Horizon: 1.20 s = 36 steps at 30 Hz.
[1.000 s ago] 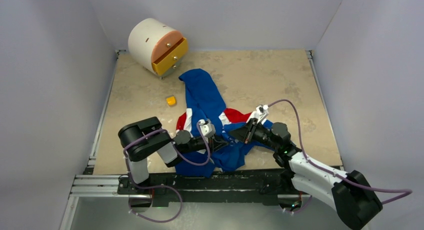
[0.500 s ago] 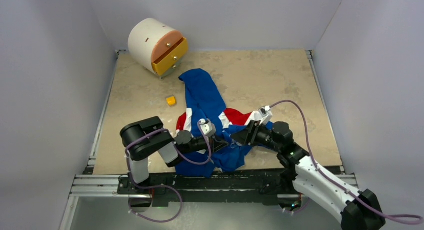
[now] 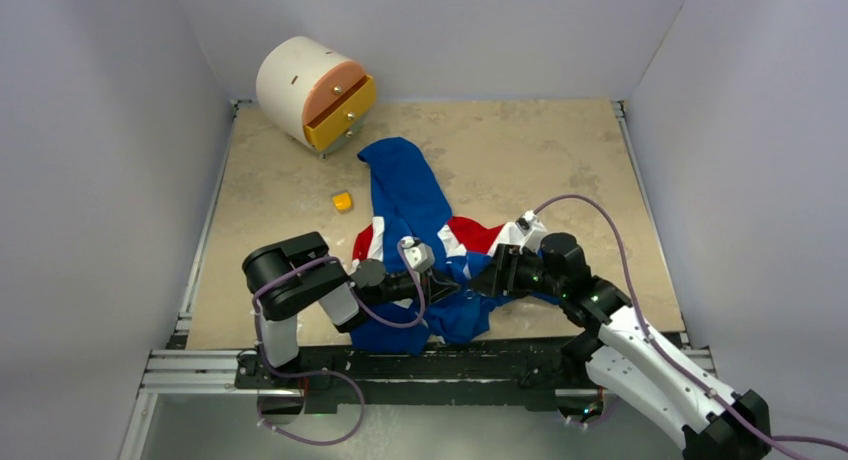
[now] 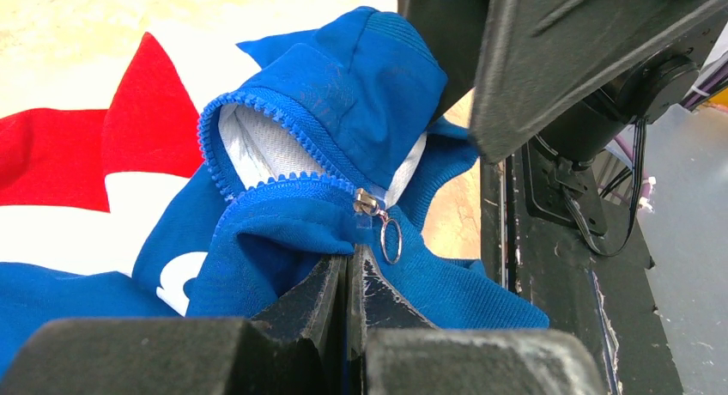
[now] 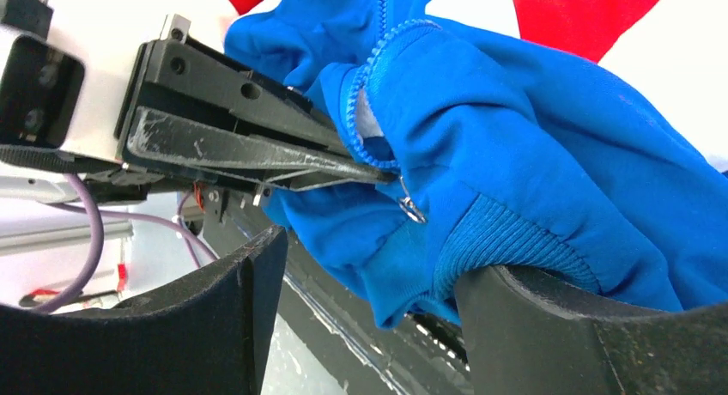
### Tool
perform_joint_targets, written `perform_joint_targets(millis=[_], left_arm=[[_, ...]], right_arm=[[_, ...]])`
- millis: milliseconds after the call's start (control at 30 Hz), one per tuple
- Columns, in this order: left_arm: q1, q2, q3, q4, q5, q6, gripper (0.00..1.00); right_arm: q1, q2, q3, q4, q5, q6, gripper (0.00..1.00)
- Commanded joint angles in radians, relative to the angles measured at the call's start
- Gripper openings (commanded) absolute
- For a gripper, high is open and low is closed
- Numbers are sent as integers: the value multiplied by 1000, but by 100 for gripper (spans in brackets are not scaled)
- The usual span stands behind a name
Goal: Zip up the jacket
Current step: Insert the zipper into the jacket.
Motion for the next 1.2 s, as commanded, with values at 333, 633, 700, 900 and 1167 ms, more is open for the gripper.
perform_joint_targets(millis=[333,633,700,900,1167], left_arm=[[-6,-1,40,100,31,-28,0],[-6,19,62,68,43,-43,0],[-6,28,68,72,48,-49,0],[-6,36,86,58,57,-53,0],[-7,31,85,47,59,-59,0]], right_arm=[[1,-96,211,-387,-33,-254,68],[2,-116,344,-295,-7,-452,67],[2,-80,376,-282,14,-517,70],[29,62,474,-309,132,-795,79],[340,65,412,-289,401,-1148,81]])
